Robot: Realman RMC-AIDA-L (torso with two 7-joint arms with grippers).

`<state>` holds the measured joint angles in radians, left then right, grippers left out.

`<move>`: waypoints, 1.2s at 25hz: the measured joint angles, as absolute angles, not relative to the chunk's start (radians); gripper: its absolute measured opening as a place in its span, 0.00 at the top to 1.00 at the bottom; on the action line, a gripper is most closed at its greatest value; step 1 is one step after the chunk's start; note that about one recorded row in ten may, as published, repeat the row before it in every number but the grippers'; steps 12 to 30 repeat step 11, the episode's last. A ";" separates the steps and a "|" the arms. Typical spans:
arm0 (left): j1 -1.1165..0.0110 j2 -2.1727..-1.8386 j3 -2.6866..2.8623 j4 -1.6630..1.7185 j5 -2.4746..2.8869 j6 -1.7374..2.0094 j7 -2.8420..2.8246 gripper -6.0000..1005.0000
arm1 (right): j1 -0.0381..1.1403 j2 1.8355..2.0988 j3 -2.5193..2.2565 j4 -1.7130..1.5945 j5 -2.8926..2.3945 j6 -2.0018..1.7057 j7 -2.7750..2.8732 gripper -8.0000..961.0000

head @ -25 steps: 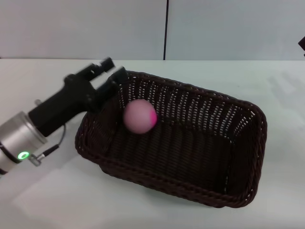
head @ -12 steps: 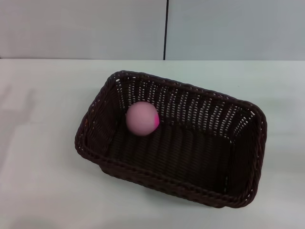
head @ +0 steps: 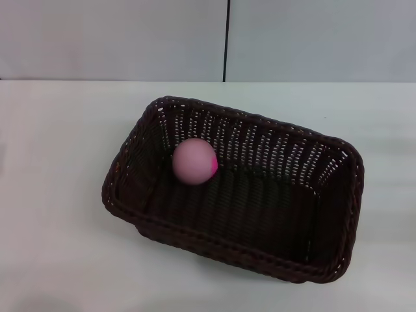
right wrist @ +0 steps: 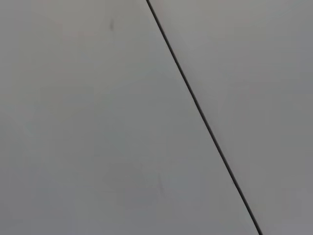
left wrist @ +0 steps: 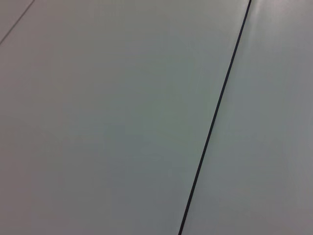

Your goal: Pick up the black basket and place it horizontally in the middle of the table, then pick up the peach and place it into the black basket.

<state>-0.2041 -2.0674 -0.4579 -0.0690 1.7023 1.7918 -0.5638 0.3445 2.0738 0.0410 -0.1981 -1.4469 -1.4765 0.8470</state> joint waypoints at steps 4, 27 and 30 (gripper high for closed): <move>-0.207 -2.069 -0.459 -0.069 1.703 1.781 -0.563 0.32 | 0.352 2.074 0.045 -0.190 -1.447 -1.456 0.847 0.48; -0.208 -2.069 -0.459 -0.069 1.703 1.781 -0.563 0.32 | 0.353 2.074 0.052 -0.182 -1.446 -1.442 0.846 0.48; -0.208 -2.069 -0.459 -0.069 1.703 1.781 -0.563 0.32 | 0.353 2.074 0.052 -0.182 -1.446 -1.442 0.846 0.48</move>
